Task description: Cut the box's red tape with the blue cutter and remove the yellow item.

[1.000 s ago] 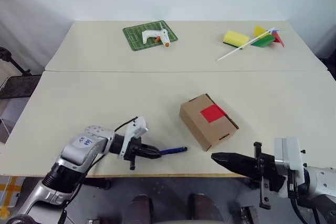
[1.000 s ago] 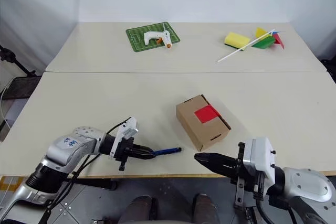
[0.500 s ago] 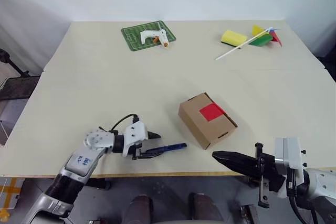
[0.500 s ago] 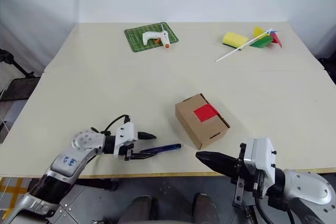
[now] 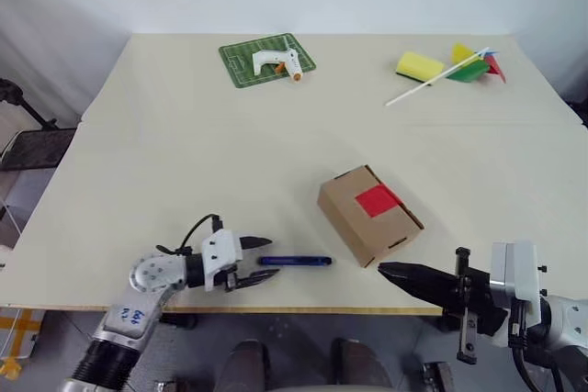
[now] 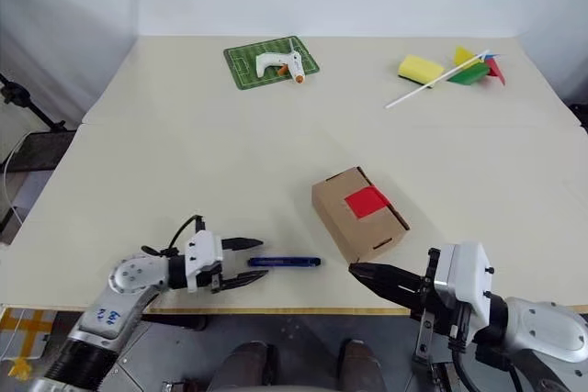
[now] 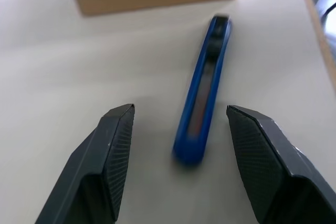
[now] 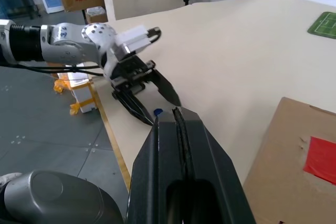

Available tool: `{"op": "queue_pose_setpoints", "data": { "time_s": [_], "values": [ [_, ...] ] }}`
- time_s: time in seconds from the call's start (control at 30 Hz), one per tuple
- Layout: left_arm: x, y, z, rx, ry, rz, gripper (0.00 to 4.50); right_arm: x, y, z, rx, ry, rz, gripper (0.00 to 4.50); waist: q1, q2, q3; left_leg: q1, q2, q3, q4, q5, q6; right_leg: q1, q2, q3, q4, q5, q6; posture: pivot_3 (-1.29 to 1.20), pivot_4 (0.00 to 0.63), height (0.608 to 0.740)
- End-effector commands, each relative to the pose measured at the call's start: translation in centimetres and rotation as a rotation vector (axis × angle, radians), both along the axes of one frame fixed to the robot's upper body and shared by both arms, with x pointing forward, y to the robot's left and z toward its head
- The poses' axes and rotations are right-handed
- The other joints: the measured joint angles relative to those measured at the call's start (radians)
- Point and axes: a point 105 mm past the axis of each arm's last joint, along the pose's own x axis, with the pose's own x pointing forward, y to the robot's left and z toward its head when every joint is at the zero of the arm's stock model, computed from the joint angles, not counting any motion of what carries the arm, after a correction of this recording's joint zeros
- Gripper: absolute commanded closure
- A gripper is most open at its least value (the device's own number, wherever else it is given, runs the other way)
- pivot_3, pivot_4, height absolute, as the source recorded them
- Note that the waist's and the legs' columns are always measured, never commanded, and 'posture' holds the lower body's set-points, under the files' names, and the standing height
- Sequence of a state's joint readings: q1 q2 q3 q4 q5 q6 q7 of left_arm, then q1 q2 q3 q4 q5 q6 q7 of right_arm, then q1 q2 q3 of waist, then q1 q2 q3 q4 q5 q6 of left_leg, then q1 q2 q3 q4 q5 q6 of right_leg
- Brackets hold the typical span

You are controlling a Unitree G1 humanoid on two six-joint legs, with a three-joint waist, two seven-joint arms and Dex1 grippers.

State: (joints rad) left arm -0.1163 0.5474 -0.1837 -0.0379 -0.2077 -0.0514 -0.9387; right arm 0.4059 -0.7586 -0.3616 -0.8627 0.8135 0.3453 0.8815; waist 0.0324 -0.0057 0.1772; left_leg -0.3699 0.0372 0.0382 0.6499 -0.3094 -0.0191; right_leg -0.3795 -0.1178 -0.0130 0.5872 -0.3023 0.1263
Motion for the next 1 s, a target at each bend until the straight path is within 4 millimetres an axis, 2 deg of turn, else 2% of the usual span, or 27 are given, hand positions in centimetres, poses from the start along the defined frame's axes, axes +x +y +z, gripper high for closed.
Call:
{"op": "queue_pose_setpoints", "data": {
  "time_s": [0.03,0.13,0.23,0.43,0.53,0.7,0.8,1.0],
  "values": [
    [-0.3,-0.8,-1.8,0.053,0.06,-0.049,1.56,-0.2,0.2,0.8,0.01,-0.042,0.014,4.5,-0.001,0.001,0.0,0.0,0.0,0.0,0.0,0.0,0.0,0.001,0.0,0.0,-0.001,0.0,0.0,0.0,0.15,0.74],
    [0.3,-0.3,-2.6,0.109,0.063,-0.053,1.56,-0.1,0.2,0.9,0.007,-0.047,0.012,4.5,0.0,0.001,-0.001,0.001,0.0,0.0,0.0,0.0,0.0,0.002,0.0,0.0,-0.002,0.0,-0.001,0.0,0.15,0.74],
    [0.7,0.3,-3.1,0.134,0.076,-0.036,2.11,-0.3,0.1,0.9,0.004,-0.048,0.004,4.5,-0.002,0.002,-0.001,0.001,0.0,0.0,0.0,0.0,0.001,0.002,0.0,0.0,-0.002,0.0,-0.001,0.0,0.15,0.74],
    [0.0,0.7,-4.1,0.169,0.094,-0.049,3.91,-0.7,-0.1,0.5,-0.008,-0.034,0.001,4.5,-0.006,0.003,-0.003,0.002,0.0,0.0,0.0,0.001,0.001,0.003,0.001,0.0,-0.001,0.0,0.0,0.0,0.15,0.74],
    [-0.2,-0.2,-3.5,0.127,0.08,-0.071,4.47,-1.4,0.3,-0.2,-0.046,-0.004,0.059,4.5,-0.007,0.005,-0.005,0.002,0.001,0.0,0.0,0.001,0.001,0.003,0.001,0.0,-0.001,-0.001,-0.001,0.0,0.15,0.74],
    [-1.2,-2.4,-1.7,0.084,0.027,-0.201,4.47,-1.2,0.9,-1.2,-0.075,0.019,0.095,4.5,-0.007,0.005,-0.005,0.002,0.001,0.0,0.001,0.001,0.001,0.003,0.001,0.0,-0.002,-0.001,-0.002,0.0,0.15,0.74],
    [-0.8,-3.2,-1.3,0.114,-0.021,-0.204,4.47,-0.6,1.4,-1.2,-0.064,0.018,0.113,4.5,-0.005,0.005,-0.005,0.001,0.0,0.0,0.001,0.001,0.001,0.003,0.001,0.0,-0.002,-0.001,-0.002,0.0,0.15,0.74],
    [-1.1,-2.2,-2.2,0.297,-0.146,-0.272,4.47,-0.3,1.1,-1.2,-0.074,0.016,0.104,4.5,-0.006,0.004,-0.004,0.001,0.0,-0.001,0.0,0.0,0.001,0.002,0.001,0.0,-0.003,0.0,0.0,0.0,0.15,0.74]
  ]
}}
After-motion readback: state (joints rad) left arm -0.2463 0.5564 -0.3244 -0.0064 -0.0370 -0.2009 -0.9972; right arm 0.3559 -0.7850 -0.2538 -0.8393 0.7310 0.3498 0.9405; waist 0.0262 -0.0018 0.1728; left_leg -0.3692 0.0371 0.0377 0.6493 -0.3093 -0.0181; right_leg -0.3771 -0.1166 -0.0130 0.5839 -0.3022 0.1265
